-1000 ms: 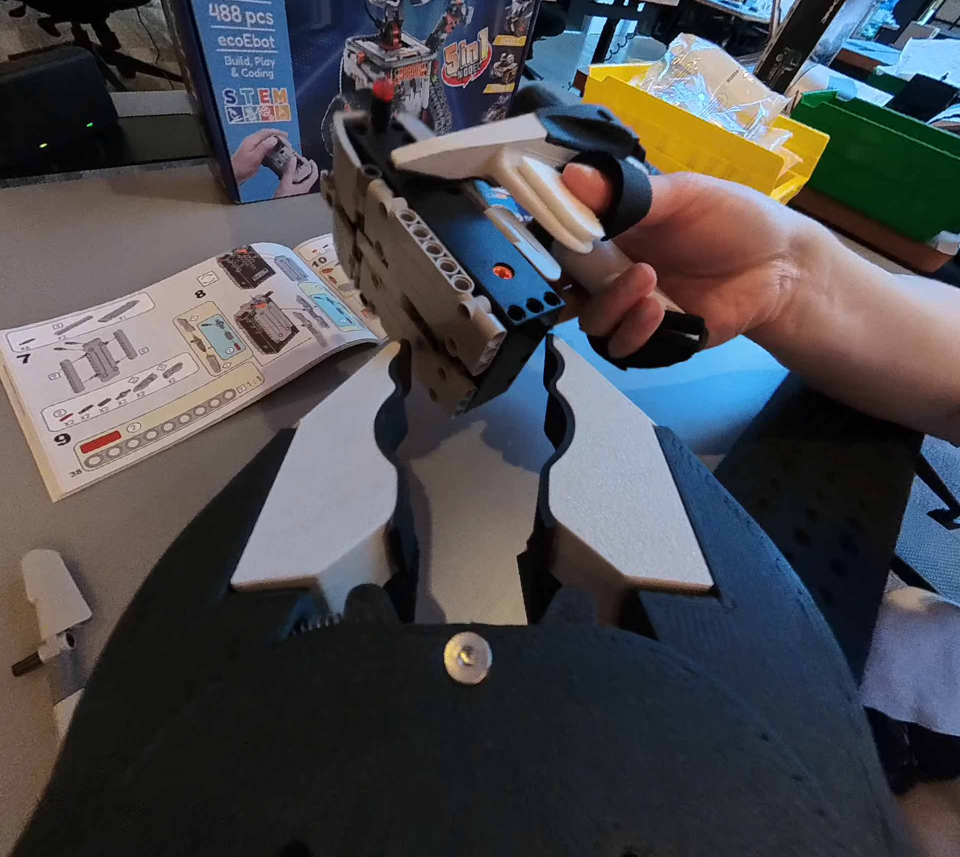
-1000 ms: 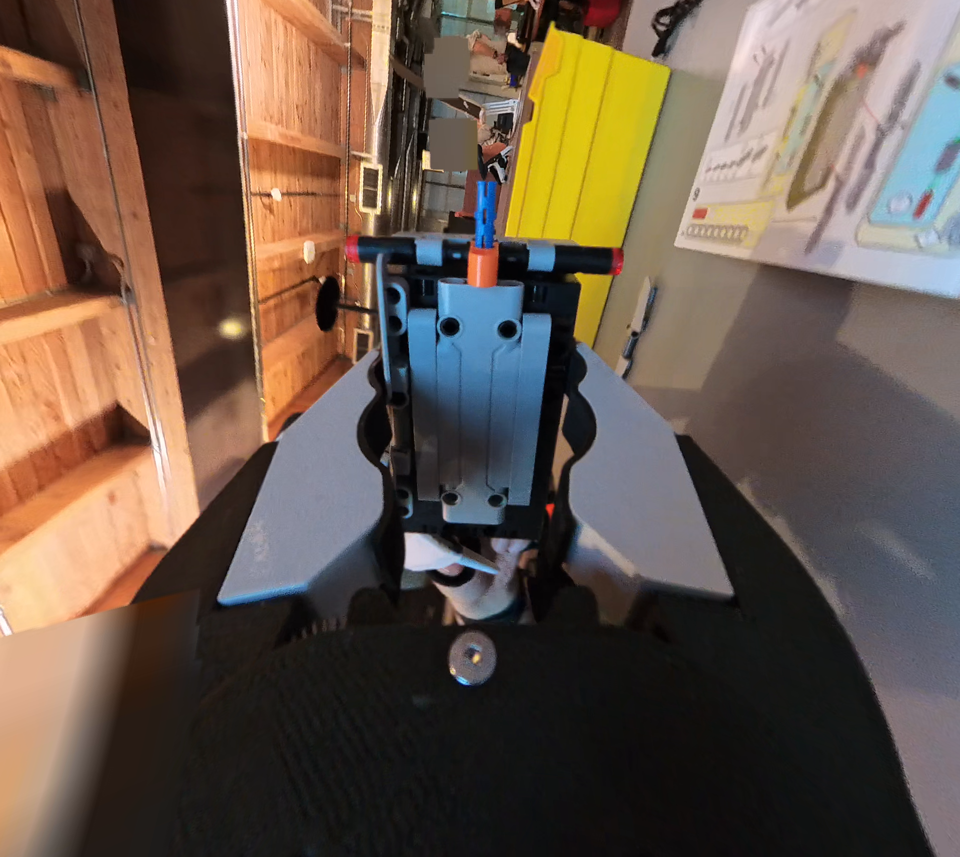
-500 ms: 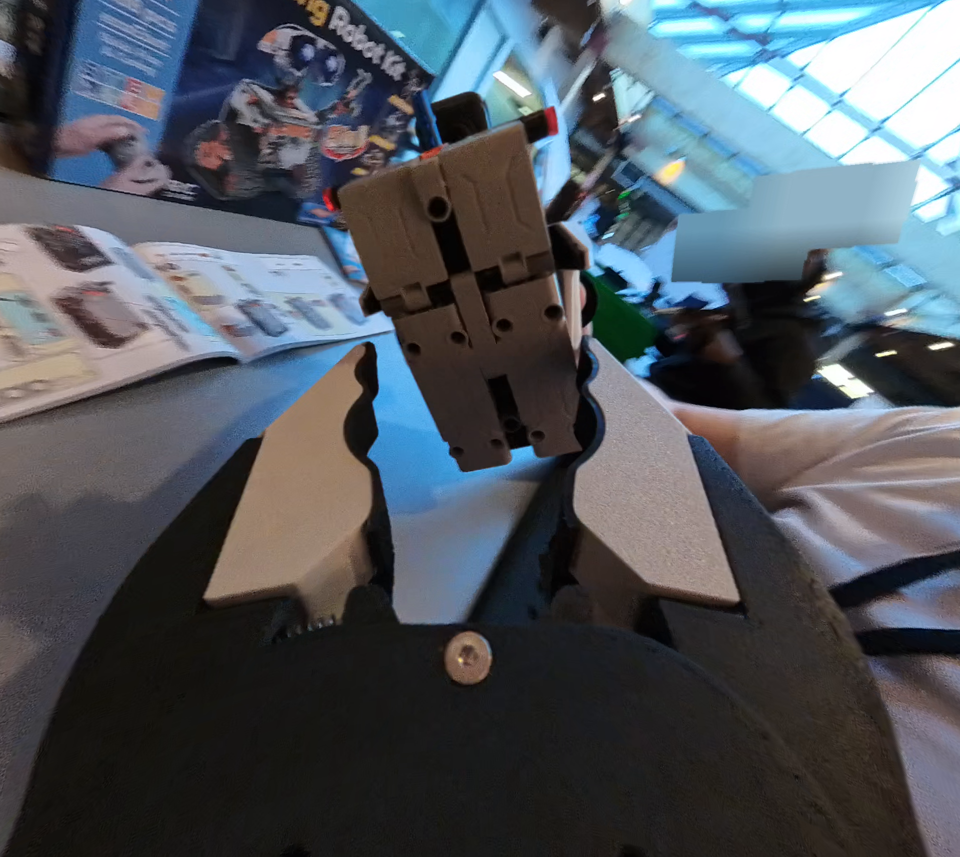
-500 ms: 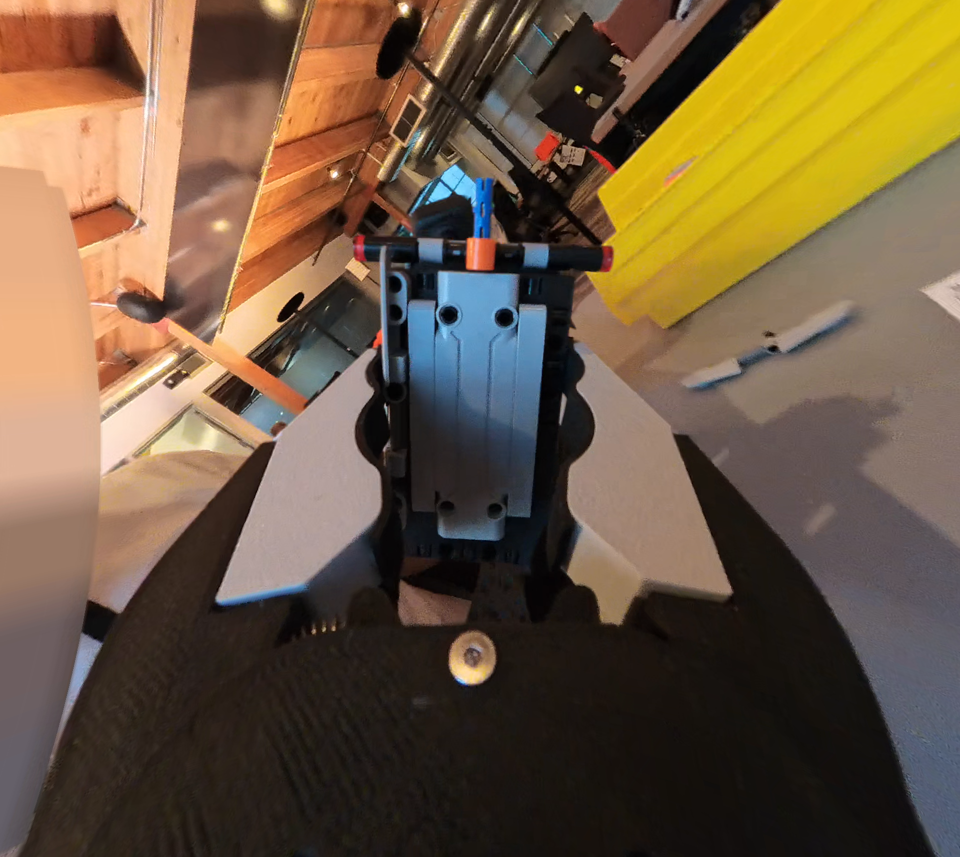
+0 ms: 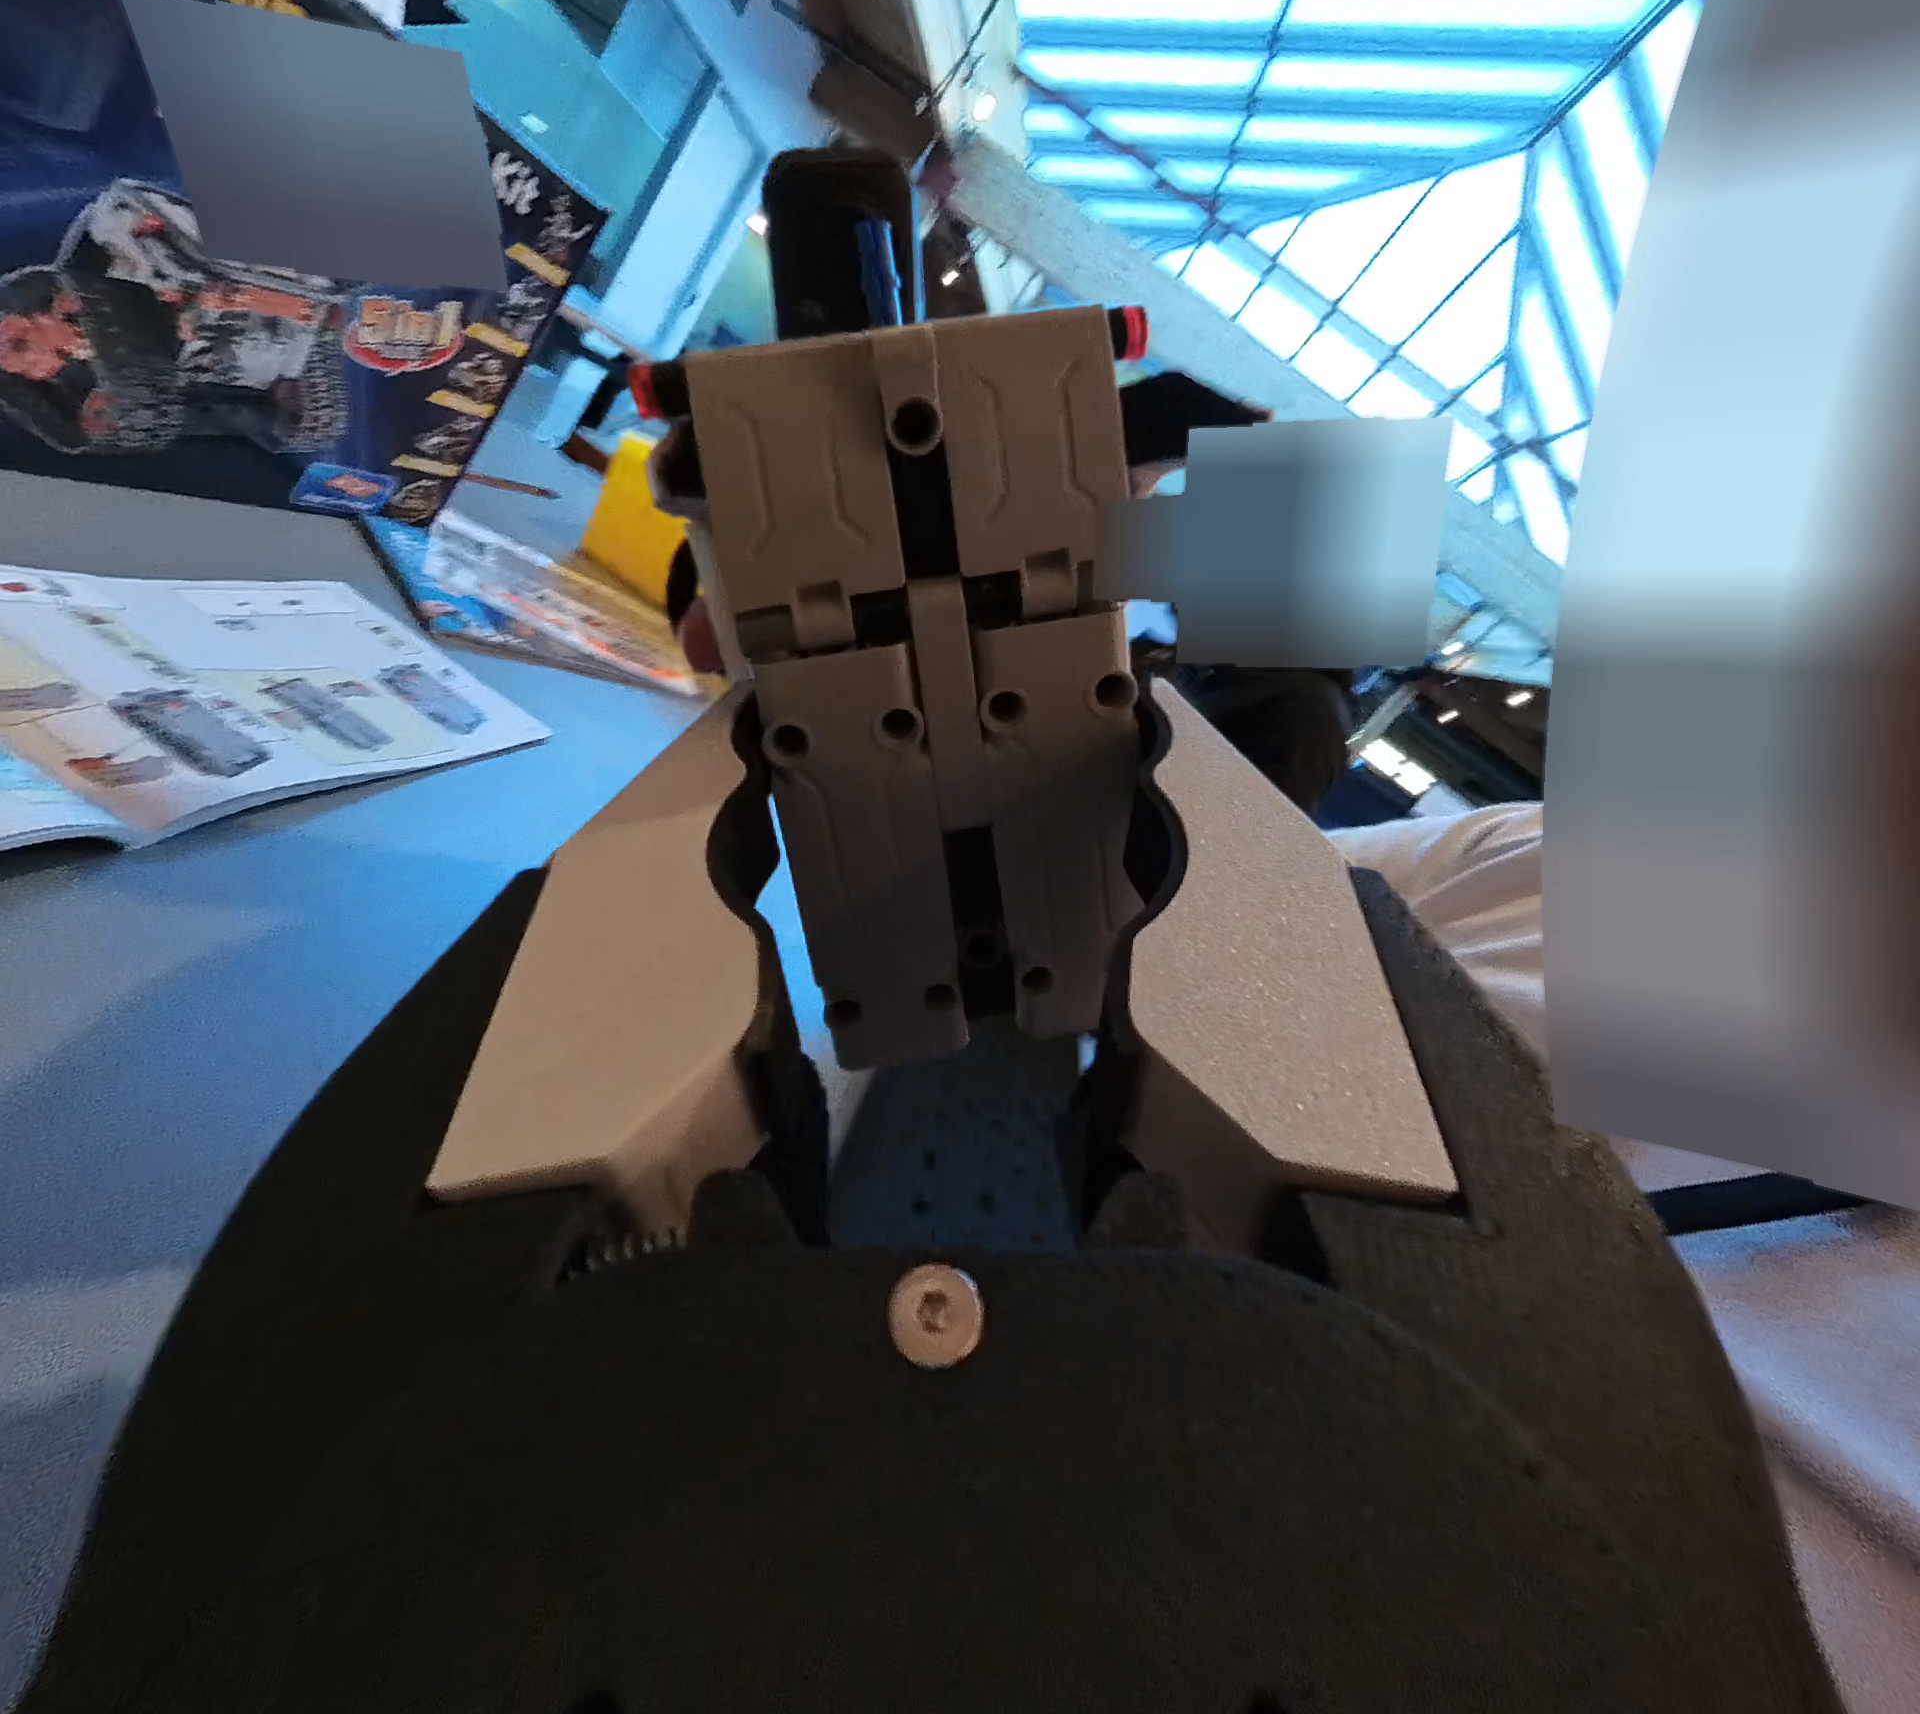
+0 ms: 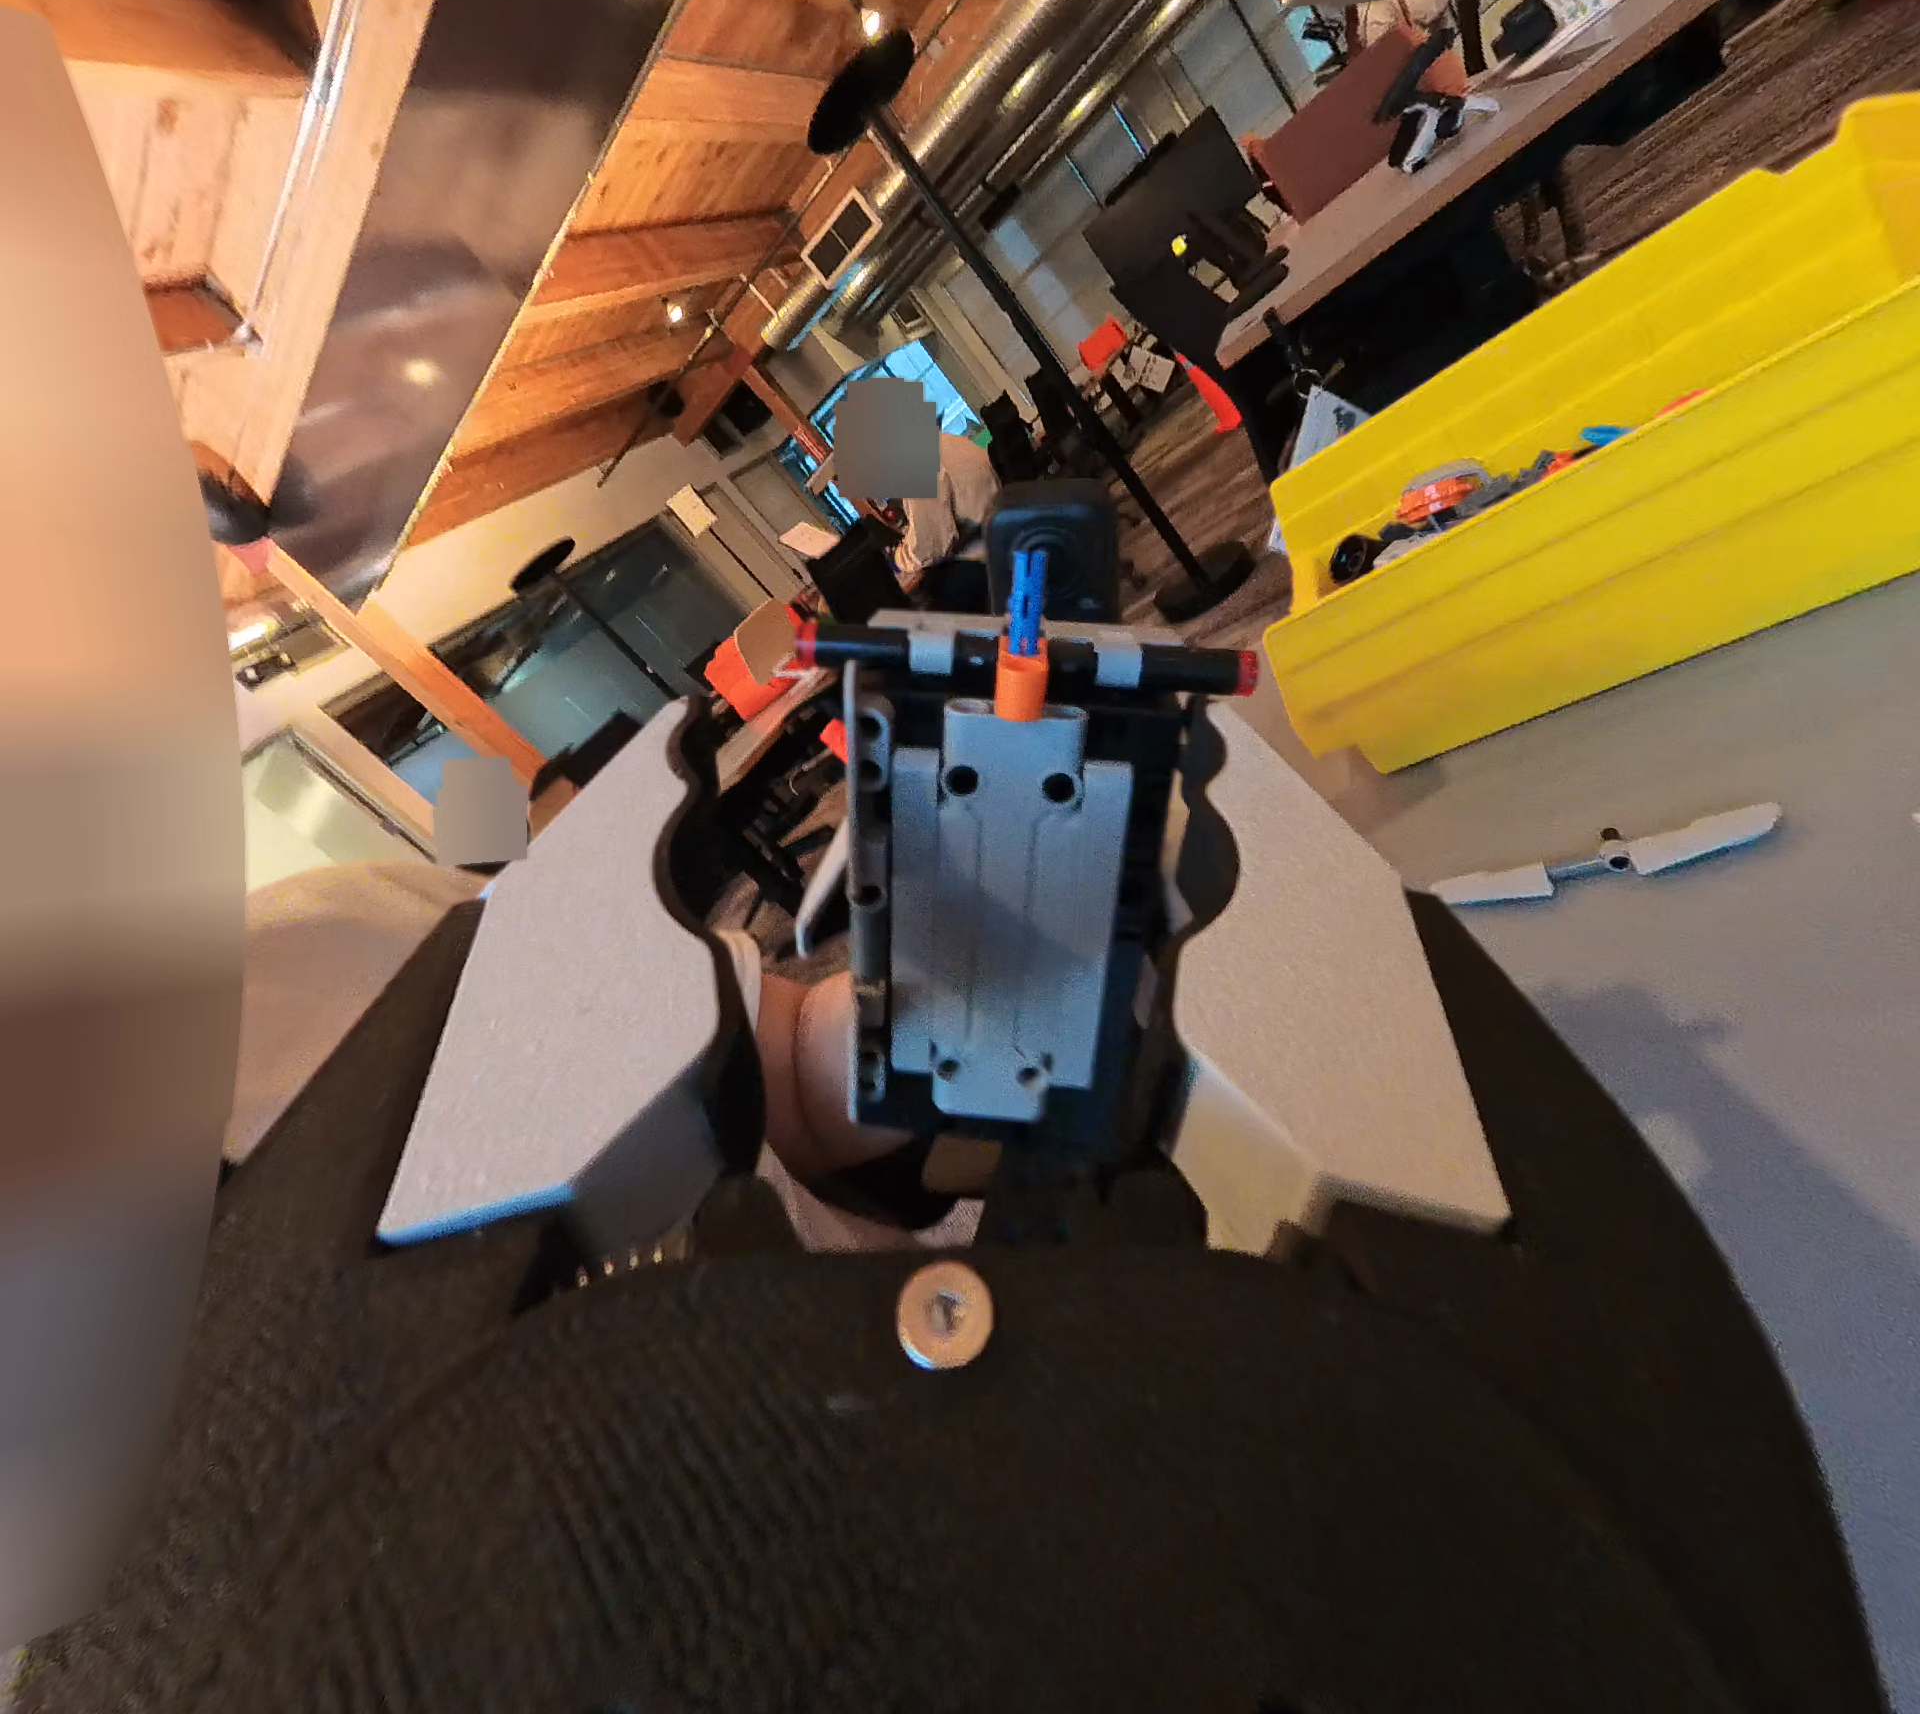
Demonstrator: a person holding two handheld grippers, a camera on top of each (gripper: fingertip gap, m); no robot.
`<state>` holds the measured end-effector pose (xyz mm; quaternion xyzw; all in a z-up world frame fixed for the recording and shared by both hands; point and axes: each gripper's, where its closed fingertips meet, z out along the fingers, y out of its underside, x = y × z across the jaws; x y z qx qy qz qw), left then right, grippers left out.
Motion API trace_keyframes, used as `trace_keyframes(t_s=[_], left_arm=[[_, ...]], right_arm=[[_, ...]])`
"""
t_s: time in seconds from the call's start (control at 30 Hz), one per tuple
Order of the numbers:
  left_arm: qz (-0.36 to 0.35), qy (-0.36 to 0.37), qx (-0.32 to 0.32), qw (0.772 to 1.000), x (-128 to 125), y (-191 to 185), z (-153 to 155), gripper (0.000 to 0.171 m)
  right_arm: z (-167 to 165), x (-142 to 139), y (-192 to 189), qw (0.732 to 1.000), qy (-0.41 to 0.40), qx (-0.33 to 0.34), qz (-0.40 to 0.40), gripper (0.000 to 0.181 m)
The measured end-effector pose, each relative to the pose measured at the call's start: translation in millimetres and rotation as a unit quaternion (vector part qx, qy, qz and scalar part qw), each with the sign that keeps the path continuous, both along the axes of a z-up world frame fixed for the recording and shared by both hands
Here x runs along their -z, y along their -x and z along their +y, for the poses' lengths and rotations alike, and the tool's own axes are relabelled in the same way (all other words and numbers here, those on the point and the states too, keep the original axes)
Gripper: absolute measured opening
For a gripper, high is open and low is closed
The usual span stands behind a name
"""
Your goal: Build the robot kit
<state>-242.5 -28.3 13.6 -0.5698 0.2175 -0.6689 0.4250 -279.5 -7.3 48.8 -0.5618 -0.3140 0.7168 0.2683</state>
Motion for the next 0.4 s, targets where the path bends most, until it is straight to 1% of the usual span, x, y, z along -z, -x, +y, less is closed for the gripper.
trace_keyframes(t_s=[0.07,0.17,0.23,0.3,0.33,0.4], left_arm=[[-0.045,0.015,0.022,0.999,-10,1,-5,0.066],[-0.072,0.022,0.023,0.997,-16,4,-6,0.066],[-0.082,0.022,0.027,0.996,-20,8,-8,0.066],[-0.087,0.016,0.029,0.996,-26,11,-10,0.066],[-0.088,0.010,0.027,0.996,-29,13,-10,0.066],[-0.095,0.000,0.038,0.995,-36,16,-14,0.066]], right_arm=[[-6,-6,-5,1.000,-0.017,-0.014,0.003,0.086],[-8,-8,-9,0.999,-0.047,-0.014,-0.003,0.088],[-9,-6,-12,0.997,-0.079,-0.013,-0.018,0.095],[-12,-6,-16,0.990,-0.136,-0.008,-0.022,0.106],[-14,-7,-18,0.984,-0.179,0.000,-0.021,0.111],[-17,-4,-19,0.957,-0.286,0.029,-0.033,0.116]])
